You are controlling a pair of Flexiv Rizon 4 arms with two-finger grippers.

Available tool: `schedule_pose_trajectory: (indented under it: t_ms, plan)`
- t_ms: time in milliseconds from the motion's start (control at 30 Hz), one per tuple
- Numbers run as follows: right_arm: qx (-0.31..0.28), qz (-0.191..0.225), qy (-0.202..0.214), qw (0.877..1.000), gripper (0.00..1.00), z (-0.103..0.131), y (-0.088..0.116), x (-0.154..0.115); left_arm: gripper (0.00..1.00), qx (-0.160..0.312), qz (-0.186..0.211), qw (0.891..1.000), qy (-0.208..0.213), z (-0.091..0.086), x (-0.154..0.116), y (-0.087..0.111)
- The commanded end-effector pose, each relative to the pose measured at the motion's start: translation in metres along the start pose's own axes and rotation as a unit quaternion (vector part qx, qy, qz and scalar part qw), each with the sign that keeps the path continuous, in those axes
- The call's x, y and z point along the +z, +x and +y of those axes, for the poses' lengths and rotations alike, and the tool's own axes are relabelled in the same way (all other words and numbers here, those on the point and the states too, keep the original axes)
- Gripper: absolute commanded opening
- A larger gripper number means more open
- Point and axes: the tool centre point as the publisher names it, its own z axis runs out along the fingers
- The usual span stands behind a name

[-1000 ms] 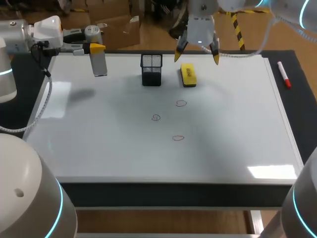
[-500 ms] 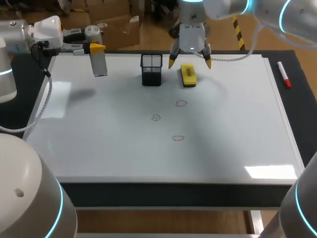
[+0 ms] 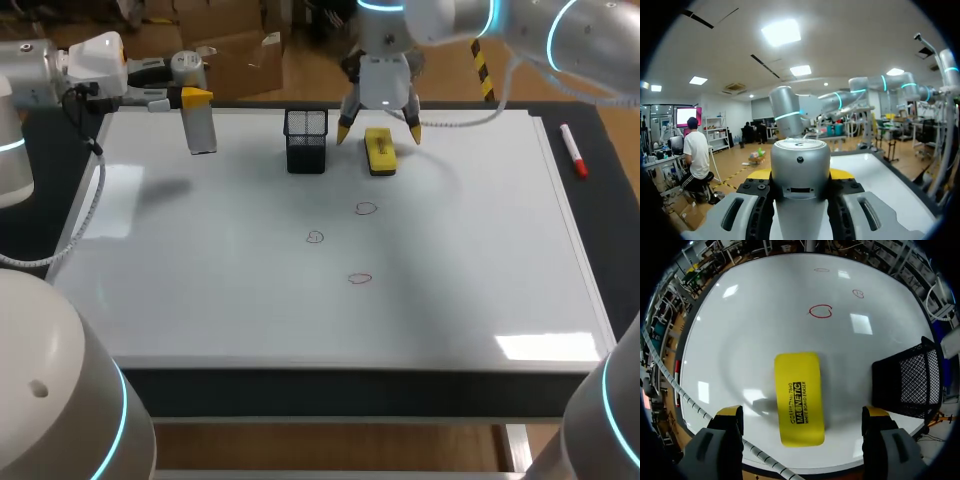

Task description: Pick up the inspection probe, press it on each red-marked spot on the whiteboard one by one, put down the probe, pick up the eraser, and wipe off all the red marks.

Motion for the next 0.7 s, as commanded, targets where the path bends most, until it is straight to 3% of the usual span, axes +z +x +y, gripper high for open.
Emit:
schedule_pose_trajectory:
  t_ms: [33, 133, 167, 200, 233, 267, 300, 533, 700]
  plan:
    - [-0.001, -0.001, 0.0, 1.0, 1.0, -0.001, 0.001, 0.0, 0.0, 0.0, 0.0, 1.0, -0.001, -0.001, 0.0, 0.0]
    - [0.0, -0.002, -0.001, 1.0, 0.92, -0.001, 0.001, 0.002, 0.0, 0.0, 0.0, 1.0, -0.001, -0.001, 0.0, 0.0]
    - [0.0, -0.002, -0.002, 1.0, 0.77, -0.001, 0.0, 0.002, 0.0, 0.0, 0.0, 1.0, -0.001, -0.001, 0.0, 0.0]
    - [-0.001, -0.002, -0.002, 1.0, 0.47, 0.0, 0.0, 0.002, 0.0, 0.0, 0.0, 1.0, -0.001, -0.001, 0.0, 0.0]
    - [-0.001, -0.003, -0.002, 1.0, 0.41, 0.0, 0.0, 0.003, 0.0, 0.0, 0.0, 1.0, -0.001, -0.001, 0.0, 0.0]
    - [0.0, -0.004, -0.003, 1.0, 0.07, 0.0, 0.0, 0.003, 0.0, 0.0, 0.0, 1.0, -0.001, -0.001, 0.0, 0.0]
    - [0.0, -0.004, -0.002, 1.0, 0.0, 0.001, 0.0, 0.003, 0.0, 0.0, 0.0, 1.0, -0.001, -0.001, 0.0, 0.0]
    - [0.01, -0.003, 0.014, 1.0, 0.0, 0.011, 0.001, -0.013, 0.0, 0.0, 0.0, 1.0, -0.001, -0.001, 0.0, 0.0]
    - [0.043, -0.011, 0.027, 0.999, 0.0, 0.019, 0.017, -0.024, 0.0, 0.0, 0.0, 1.0, -0.001, -0.001, 0.0, 0.0]
